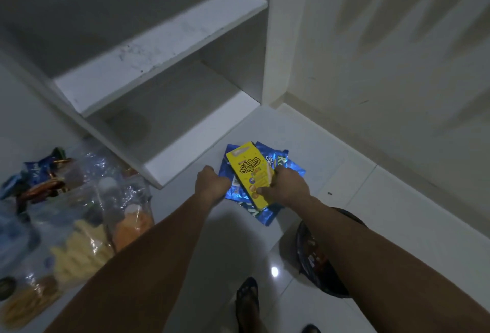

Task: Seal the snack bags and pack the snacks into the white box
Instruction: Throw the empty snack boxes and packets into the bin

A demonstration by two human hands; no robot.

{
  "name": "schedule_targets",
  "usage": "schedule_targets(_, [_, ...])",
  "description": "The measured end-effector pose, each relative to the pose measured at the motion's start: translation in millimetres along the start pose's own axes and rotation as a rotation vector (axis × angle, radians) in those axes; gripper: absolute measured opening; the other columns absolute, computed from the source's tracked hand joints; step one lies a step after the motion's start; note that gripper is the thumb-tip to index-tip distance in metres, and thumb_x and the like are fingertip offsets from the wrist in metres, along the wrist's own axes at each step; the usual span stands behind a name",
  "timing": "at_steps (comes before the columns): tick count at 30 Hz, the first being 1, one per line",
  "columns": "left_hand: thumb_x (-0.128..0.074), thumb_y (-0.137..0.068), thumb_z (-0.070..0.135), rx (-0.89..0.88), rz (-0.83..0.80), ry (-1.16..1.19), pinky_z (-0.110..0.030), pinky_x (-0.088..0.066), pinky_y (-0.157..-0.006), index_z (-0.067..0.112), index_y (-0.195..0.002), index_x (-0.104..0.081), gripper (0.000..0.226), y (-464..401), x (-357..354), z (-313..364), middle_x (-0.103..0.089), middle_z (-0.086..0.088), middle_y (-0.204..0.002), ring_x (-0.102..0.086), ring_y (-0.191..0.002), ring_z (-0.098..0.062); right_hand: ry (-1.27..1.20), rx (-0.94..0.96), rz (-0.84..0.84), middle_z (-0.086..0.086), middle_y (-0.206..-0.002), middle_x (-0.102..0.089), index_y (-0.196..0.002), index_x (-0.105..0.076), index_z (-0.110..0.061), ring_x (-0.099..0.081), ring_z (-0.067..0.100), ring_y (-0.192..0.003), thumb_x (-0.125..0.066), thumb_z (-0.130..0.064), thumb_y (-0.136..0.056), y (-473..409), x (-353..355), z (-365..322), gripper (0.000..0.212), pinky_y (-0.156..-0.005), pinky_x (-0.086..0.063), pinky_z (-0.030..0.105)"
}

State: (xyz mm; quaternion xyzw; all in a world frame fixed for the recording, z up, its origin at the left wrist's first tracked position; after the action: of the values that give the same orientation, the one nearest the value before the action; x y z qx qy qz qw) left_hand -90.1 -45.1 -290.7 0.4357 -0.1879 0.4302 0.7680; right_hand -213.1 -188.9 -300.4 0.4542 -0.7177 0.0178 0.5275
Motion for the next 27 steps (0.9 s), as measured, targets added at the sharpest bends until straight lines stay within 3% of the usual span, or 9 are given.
schedule_targets(4, [-0.076,-0.069,0.019,0.075,-0.086,0.163,-0.027,-0.044,-0.061,0.0,-0.096,-0.067,0.035,-0.6,-3.8,2.3,-0.069,-0.015,-0.094,-0.065,-0.077,-0.028,-0.056,-0.018,-0.026,0.004,-0.095,-0.062,-0.102,-0.059,-0.011,-0.062,0.022,-0.093,-0.078,-0.056,-0.065,-3.0,-0.4,5.8,0.061,-0.071,-0.045,0.031])
schedule_targets(7, [-0.083,-0.053,0.019,0.109,-0.153,0.225,-0.031,-0.053,-0.069,0.0,-0.097,-0.068,0.051,-2.9,-11.6,1.6,-0.071,-0.014,-0.093,-0.068,-0.081,-0.028,-0.131,-0.065,-0.074,0.004,-0.091,-0.065,-0.101,-0.067,-0.009,-0.065,0.021,-0.091,-0.082,-0.049,-0.065,-2.9,0.4,14.3,0.056,-0.07,-0.044,0.028])
schedule_targets(9, [-0.08,-0.04,0.018,0.115,-0.191,0.273,-0.043,-0.058,-0.079,0.001,-0.098,-0.068,0.062,-7.6,-20.0,-1.0,-0.071,-0.015,-0.095,-0.069,-0.084,-0.031,-0.207,-0.098,-0.092,0.006,-0.095,-0.07,-0.1,-0.07,-0.009,-0.066,0.021,-0.093,-0.083,-0.045,-0.065,-2.3,1.3,22.7,0.052,-0.074,-0.049,0.03])
schedule_targets(11, [-0.077,-0.037,0.014,0.103,-0.212,0.288,-0.048,-0.059,-0.079,0.002,-0.094,-0.069,0.058,-9.5,-26.6,-1.2,-0.072,-0.015,-0.092,-0.07,-0.081,-0.032,-0.323,-0.143,-0.074,0.009,-0.094,-0.071,-0.096,-0.07,-0.004,-0.068,0.022,-0.09,-0.084,-0.039,-0.066,-0.1,3.9,32.4,0.048,-0.08,-0.053,0.036])
schedule_targets(14, [-0.076,-0.045,0.006,0.086,-0.227,0.304,-0.047,-0.059,-0.076,0.0,-0.095,-0.068,0.051,8.8,-26.2,16.1,-0.071,-0.017,-0.092,-0.069,-0.08,-0.033,-0.57,-0.247,0.01,0.009,-0.082,-0.063,-0.082,-0.066,-0.005,-0.063,0.022,-0.077,-0.082,-0.026,-0.07,11.4,19.7,48.9,0.029,-0.073,-0.055,0.038])
schedule_targets(17, [-0.071,-0.065,-0.007,0.068,-0.316,0.351,-0.037,-0.058,-0.053,-0.003,-0.098,-0.064,0.033,33.0,-31.9,41.7,-0.067,-0.017,-0.087,-0.066,-0.069,-0.031,-0.861,-0.392,0.067,0.011,-0.084,-0.063,-0.078,-0.065,-0.009,-0.062,0.024,-0.077,-0.078,-0.014,-0.067,29.8,47.2,74.8,0.018,-0.064,-0.054,0.038])
schedule_targets(19, [-0.067,-0.071,-0.011,0.03,-0.39,0.359,-0.032,-0.053,-0.046,0.0,-0.101,-0.061,0.032,47.2,-43.4,58.7,-0.066,-0.018,-0.091,-0.064,-0.067,-0.028,-0.974,-0.466,0.146,0.013,-0.084,-0.063,-0.083,-0.064,-0.007,-0.061,0.025,-0.076,-0.074,-0.012,-0.067,43.5,65.5,98.0,0.019,-0.065,-0.053,0.039])
schedule_targets(23, [-0.066,-0.073,-0.01,-0.095,-0.458,0.257,-0.027,-0.051,-0.047,0.002,-0.102,-0.062,0.032,76.9,-79.4,91.9,-0.065,-0.012,-0.089,-0.062,-0.066,-0.021,-1.04,-0.568,0.309,0.016,-0.095,-0.068,-0.092,-0.066,-0.001,-0.066,0.029,-0.09,-0.073,-0.011,-0.061,73.1,92.3,153.7,0.033,-0.063,-0.057,0.039])
schedule_targets(27, [-0.069,-0.071,-0.006,-0.227,-0.484,0.094,-0.033,-0.055,-0.068,0.001,-0.103,-0.063,0.033,98.6,-130.4,113.2,-0.066,-0.012,-0.095,-0.064,-0.082,-0.027,-0.985,-0.62,0.392,0.015,-0.093,-0.067,-0.077,-0.061,-0.009,-0.065,0.03,-0.087,-0.078,-0.011,-0.057,101.2,103.0,205.1,0.027,-0.056,-0.055,0.036])
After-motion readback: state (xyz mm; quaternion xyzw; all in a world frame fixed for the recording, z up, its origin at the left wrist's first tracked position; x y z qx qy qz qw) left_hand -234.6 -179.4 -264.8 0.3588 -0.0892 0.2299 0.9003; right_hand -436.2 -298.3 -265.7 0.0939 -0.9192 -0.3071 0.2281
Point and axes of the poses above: each hand's wrist, its own y-axis away from the middle knuckle, its own x-axis out of the back of the hand, z = x × y, the point moved 1 cm from there along -y, towards the middle knuckle
